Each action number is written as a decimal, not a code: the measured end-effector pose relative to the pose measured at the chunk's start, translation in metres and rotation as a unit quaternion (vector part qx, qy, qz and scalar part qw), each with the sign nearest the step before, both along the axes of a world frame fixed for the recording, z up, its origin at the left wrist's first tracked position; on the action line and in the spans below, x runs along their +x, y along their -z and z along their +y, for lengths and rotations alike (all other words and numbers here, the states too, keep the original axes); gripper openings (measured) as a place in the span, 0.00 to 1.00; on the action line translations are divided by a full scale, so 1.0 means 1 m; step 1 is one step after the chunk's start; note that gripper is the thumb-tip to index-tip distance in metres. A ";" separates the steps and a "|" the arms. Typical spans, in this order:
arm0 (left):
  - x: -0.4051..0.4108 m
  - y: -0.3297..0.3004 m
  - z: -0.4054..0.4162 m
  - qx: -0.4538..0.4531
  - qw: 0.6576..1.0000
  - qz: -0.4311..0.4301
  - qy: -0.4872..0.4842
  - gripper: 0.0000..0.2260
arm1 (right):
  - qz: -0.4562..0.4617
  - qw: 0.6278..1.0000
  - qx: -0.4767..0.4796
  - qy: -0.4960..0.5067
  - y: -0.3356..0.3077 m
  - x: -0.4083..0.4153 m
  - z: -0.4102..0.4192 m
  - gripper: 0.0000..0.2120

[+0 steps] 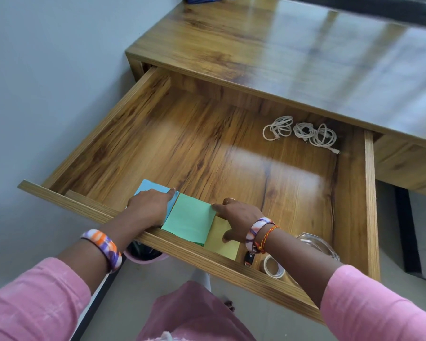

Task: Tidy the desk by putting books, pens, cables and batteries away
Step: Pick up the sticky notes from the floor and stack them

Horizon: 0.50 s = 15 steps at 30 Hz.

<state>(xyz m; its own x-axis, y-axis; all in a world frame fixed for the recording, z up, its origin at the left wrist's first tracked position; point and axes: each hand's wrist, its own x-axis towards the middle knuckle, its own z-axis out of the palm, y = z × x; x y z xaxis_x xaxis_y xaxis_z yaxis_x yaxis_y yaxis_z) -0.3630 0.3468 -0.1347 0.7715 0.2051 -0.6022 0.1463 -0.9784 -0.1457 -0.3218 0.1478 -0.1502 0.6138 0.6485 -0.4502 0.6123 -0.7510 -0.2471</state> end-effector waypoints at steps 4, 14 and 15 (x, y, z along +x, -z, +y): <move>-0.001 -0.003 -0.002 0.000 1.000 0.010 0.010 0.33 | 0.009 1.000 -0.001 -0.014 0.000 0.000 0.000 0.37; -0.008 -0.013 -0.008 0.009 0.999 0.025 0.020 0.26 | 0.025 0.999 0.019 0.015 -0.003 0.003 -0.006 0.38; -0.008 -0.015 -0.008 0.017 0.999 0.029 0.015 0.23 | 0.022 1.000 0.012 0.012 -0.004 0.002 -0.006 0.37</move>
<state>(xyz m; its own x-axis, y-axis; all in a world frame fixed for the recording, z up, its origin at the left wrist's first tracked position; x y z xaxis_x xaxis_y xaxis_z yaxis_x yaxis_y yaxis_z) -0.3713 0.3391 -0.1202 0.7417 0.2029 -0.6393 0.1072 -0.9768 -0.1856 -0.3194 0.1422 -0.1465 0.6100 0.6446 -0.4609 0.5820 -0.7591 -0.2914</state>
